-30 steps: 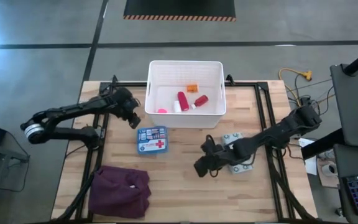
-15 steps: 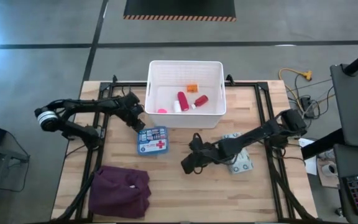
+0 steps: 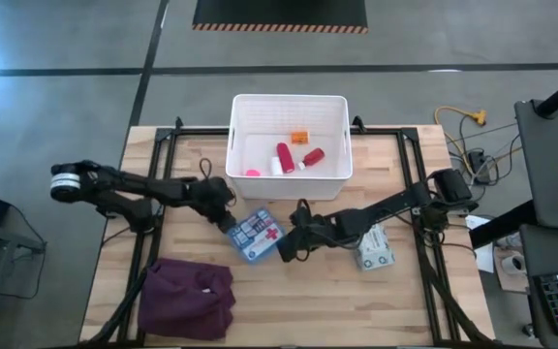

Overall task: Pick & place medical supplies in basket/bin
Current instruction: Put the blue first aid kit box into the white bin

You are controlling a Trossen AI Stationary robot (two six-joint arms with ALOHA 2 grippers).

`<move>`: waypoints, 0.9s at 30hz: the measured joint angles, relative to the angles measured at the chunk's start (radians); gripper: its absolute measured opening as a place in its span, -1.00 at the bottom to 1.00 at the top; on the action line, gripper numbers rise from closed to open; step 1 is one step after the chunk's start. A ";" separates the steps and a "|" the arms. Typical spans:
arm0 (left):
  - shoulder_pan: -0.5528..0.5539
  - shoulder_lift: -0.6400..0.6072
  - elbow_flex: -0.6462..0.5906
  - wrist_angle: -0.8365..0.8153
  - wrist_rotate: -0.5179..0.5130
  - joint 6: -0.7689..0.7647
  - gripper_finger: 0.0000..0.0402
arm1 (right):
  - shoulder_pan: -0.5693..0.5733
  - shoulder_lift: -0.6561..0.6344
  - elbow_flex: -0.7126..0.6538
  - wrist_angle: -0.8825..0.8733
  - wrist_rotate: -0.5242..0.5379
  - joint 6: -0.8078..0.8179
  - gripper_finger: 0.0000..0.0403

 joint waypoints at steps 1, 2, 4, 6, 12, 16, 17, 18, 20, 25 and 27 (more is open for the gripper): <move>-0.024 0.004 -0.001 0.000 -0.011 -0.015 -0.96 | 0.001 0.004 0.000 -0.001 0.000 0.001 -0.94; -0.046 0.009 -0.002 0.001 -0.019 -0.032 -0.96 | 0.003 0.011 0.000 0.001 0.000 0.005 -0.94; -0.080 0.020 -0.008 0.003 -0.035 -0.072 -0.96 | 0.011 0.028 0.000 0.000 -0.012 0.013 -0.94; -0.106 0.035 -0.016 0.007 -0.053 -0.118 -0.96 | 0.019 0.048 0.000 0.006 -0.039 0.026 -0.94; -0.162 0.074 -0.038 0.130 -0.067 -0.238 -0.96 | 0.039 0.119 0.005 0.088 -0.072 0.053 -0.94; -0.192 0.092 -0.026 0.179 -0.052 -0.256 -0.96 | 0.051 0.163 0.005 0.146 -0.085 0.092 -0.94; -0.199 0.093 -0.024 0.189 -0.051 -0.256 -0.96 | 0.054 0.171 0.005 0.146 -0.087 0.103 -0.94; -0.207 0.094 -0.022 0.203 -0.053 -0.256 -0.96 | 0.056 0.175 0.005 0.145 -0.094 0.111 -0.94; -0.222 0.095 -0.022 0.244 -0.053 -0.256 -0.96 | 0.061 0.176 0.005 0.130 -0.105 0.114 -0.94; -0.264 0.095 -0.016 0.320 -0.053 -0.264 -0.96 | 0.068 0.171 0.000 0.097 -0.121 0.108 -0.94; -0.279 0.095 -0.008 0.329 -0.051 -0.267 -0.96 | 0.073 0.170 0.000 0.079 -0.121 0.109 -0.94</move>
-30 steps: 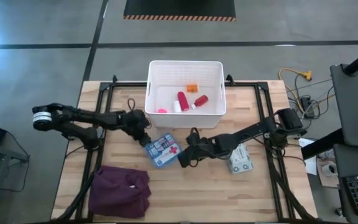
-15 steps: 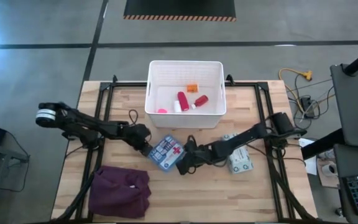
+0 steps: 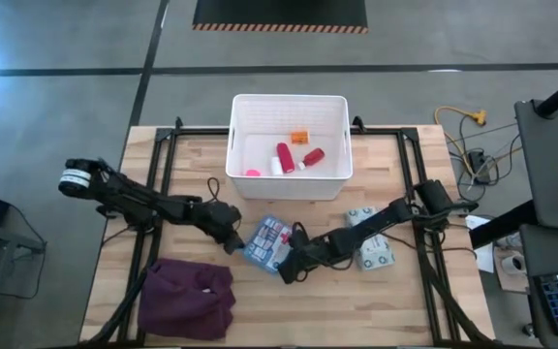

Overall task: Pick & place medical supplies in basket/bin
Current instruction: Put the blue first aid kit box into the white bin

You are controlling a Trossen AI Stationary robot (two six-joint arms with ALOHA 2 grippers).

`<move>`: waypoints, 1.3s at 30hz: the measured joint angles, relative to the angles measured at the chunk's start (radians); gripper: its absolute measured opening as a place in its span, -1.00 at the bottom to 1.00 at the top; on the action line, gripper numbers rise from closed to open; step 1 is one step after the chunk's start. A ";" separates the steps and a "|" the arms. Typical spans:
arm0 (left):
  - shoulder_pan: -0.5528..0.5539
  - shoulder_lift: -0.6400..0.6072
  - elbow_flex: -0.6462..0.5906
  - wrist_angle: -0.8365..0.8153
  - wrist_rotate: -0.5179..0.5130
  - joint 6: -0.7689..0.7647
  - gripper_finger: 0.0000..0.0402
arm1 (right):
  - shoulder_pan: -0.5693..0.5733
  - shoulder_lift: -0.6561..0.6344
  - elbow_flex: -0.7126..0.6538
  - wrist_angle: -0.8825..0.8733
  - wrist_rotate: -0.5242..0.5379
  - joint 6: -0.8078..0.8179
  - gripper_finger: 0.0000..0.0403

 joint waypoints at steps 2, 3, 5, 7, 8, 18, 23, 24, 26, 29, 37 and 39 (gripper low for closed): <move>-0.013 0.000 0.008 0.004 0.000 -0.001 -0.96 | 0.007 -0.002 0.000 -0.016 0.001 0.000 -0.94; -0.020 0.000 0.012 0.007 0.001 -0.002 -0.96 | 0.012 -0.003 0.000 -0.025 0.002 0.000 -0.94; -0.031 0.000 0.015 0.019 -0.002 -0.002 -0.96 | 0.024 -0.004 0.002 -0.049 0.008 0.000 -0.94; -0.045 -0.003 0.019 0.029 -0.029 -0.002 -0.96 | 0.035 -0.006 0.004 -0.072 0.014 0.001 -0.94; -0.052 -0.008 0.022 0.028 -0.048 -0.001 -0.96 | 0.040 -0.007 0.004 -0.080 0.015 0.001 -0.94; -0.122 -0.064 0.108 -0.001 -0.287 0.080 -0.96 | 0.062 -0.008 0.005 -0.117 0.018 -0.017 -0.94; -0.135 -0.059 0.131 -0.072 -0.286 0.083 -0.96 | 0.064 -0.008 0.005 -0.120 0.018 -0.026 -0.94; -0.139 -0.059 0.131 -0.076 -0.285 0.083 -0.96 | 0.064 -0.008 0.005 -0.120 0.018 -0.027 -0.94; -0.145 -0.059 0.130 -0.074 -0.287 0.083 -0.96 | 0.064 -0.008 0.005 -0.121 0.018 -0.032 -0.94; -0.154 -0.059 0.127 -0.075 -0.306 0.086 -0.96 | 0.064 -0.008 0.004 -0.122 0.017 -0.034 -0.94; -0.166 -0.056 0.125 -0.069 -0.337 0.101 -0.96 | 0.064 -0.009 0.003 -0.123 0.011 -0.035 -0.94; -0.169 -0.056 0.125 -0.068 -0.337 0.108 -0.96 | 0.064 -0.009 0.003 -0.124 0.010 -0.034 -0.94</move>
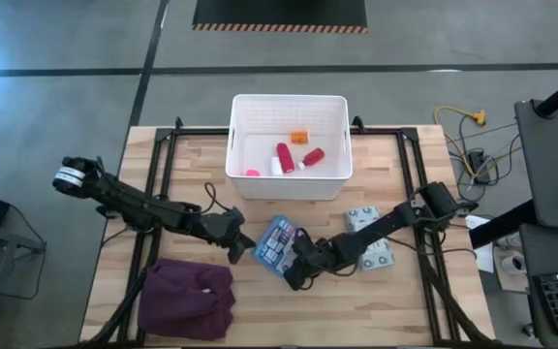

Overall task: Pick & place medical supplies in basket/bin
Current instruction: Put the blue first aid kit box into the white bin

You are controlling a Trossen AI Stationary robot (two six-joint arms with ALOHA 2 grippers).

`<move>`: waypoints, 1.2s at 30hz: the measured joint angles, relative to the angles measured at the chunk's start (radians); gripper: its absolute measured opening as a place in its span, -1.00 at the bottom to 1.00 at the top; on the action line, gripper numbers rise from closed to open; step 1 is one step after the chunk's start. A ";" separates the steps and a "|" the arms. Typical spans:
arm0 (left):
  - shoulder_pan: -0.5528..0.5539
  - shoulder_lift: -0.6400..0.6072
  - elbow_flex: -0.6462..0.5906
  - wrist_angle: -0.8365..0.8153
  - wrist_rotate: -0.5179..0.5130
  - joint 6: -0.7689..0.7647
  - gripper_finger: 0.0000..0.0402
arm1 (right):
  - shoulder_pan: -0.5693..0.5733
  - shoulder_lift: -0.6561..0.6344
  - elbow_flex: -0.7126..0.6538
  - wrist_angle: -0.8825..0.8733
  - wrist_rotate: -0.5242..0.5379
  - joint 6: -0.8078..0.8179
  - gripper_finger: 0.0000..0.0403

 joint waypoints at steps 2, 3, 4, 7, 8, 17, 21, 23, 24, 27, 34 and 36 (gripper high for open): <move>0.000 0.004 0.000 0.010 0.000 0.001 -0.96 | 0.000 0.000 0.000 -0.002 -0.001 0.000 -0.94; 0.000 0.004 0.000 0.021 0.000 0.001 -0.96 | 0.000 0.000 0.000 -0.004 0.000 0.000 -0.94; 0.000 0.004 0.000 0.036 -0.001 0.001 -0.96 | 0.000 -0.001 -0.001 -0.005 -0.001 0.000 -0.94; 0.000 0.004 0.002 0.092 -0.001 0.001 -0.96 | 0.000 -0.001 -0.001 -0.007 -0.002 0.000 -0.94; 0.000 0.004 0.002 0.119 -0.001 0.001 -0.96 | 0.000 -0.001 -0.001 -0.007 -0.004 0.000 -0.94; 0.000 0.004 0.003 0.193 0.006 -0.006 -0.96 | 0.000 0.000 -0.001 -0.005 -0.002 -0.016 -0.93; 0.000 0.006 0.003 0.157 -0.001 -0.006 -0.96 | 0.000 -0.001 -0.001 -0.005 -0.001 -0.019 -0.93; 0.000 0.006 0.003 0.087 -0.024 -0.010 -0.96 | 0.008 -0.011 -0.003 -0.005 0.002 -0.004 -0.93; 0.000 0.006 0.003 0.052 -0.035 -0.018 -0.96 | 0.014 -0.021 -0.004 -0.007 0.016 -0.004 -0.93; 0.003 0.006 -0.003 -0.058 -0.060 -0.043 -0.96 | 0.035 -0.078 -0.010 -0.044 0.107 -0.003 -0.93; 0.005 -0.006 -0.026 -0.203 -0.255 -0.177 -0.96 | 0.020 -0.193 -0.012 -0.137 0.153 -0.010 -0.94; 0.014 -0.006 -0.036 -0.229 -0.290 -0.197 -0.96 | 0.014 -0.206 -0.009 -0.130 0.154 -0.014 -0.94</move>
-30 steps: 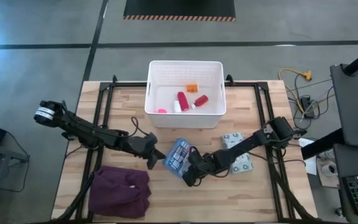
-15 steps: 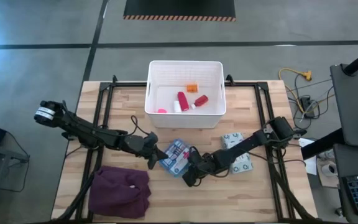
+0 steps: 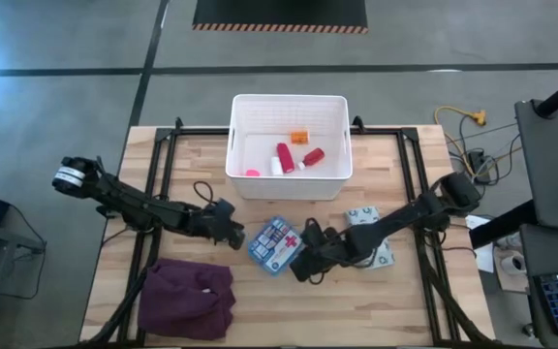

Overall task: Pick & place medical supplies in basket/bin
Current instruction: Put the blue first aid kit box into the white bin

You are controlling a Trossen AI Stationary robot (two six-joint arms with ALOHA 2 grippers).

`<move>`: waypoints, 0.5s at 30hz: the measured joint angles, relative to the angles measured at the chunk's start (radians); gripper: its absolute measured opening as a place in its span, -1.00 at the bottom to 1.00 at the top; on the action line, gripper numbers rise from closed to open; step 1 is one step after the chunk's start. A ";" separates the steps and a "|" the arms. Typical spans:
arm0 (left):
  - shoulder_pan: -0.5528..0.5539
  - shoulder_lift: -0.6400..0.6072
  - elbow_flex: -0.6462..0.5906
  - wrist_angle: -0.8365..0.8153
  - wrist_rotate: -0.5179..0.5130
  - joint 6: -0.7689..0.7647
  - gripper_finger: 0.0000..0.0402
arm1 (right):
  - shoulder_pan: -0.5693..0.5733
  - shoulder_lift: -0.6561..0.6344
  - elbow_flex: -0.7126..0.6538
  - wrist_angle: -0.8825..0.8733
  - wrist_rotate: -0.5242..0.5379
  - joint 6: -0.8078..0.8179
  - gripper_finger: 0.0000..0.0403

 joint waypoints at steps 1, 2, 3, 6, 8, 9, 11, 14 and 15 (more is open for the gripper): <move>0.007 0.001 -0.010 0.007 0.002 -0.003 -0.96 | -0.003 -0.004 0.005 0.009 0.000 -0.002 -0.94; 0.013 0.007 -0.020 0.026 0.015 -0.004 -0.96 | -0.007 -0.005 0.008 0.018 0.000 -0.004 -0.94; 0.018 0.011 -0.031 0.057 0.043 -0.004 -0.96 | -0.012 -0.004 0.007 0.022 -0.001 -0.005 -0.94; 0.022 0.038 -0.066 0.160 0.112 -0.004 -0.96 | -0.034 0.009 0.005 0.050 0.000 -0.014 -0.94; 0.022 0.059 -0.081 0.205 0.121 -0.013 -0.96 | -0.049 0.012 0.005 0.053 0.001 -0.026 -0.94; 0.022 0.067 -0.083 0.214 0.126 -0.023 -0.96 | -0.055 0.018 0.006 0.061 0.000 -0.028 -0.94; 0.022 0.090 -0.080 0.232 0.129 -0.032 -0.96 | -0.067 0.032 0.006 0.060 -0.018 -0.034 -0.94; 0.022 0.129 -0.075 0.276 0.149 -0.035 -0.96 | -0.074 0.062 0.006 0.066 -0.046 -0.040 -0.94; 0.022 0.145 -0.073 0.302 0.160 -0.035 -0.96 | -0.074 0.073 0.006 0.067 -0.057 -0.041 -0.94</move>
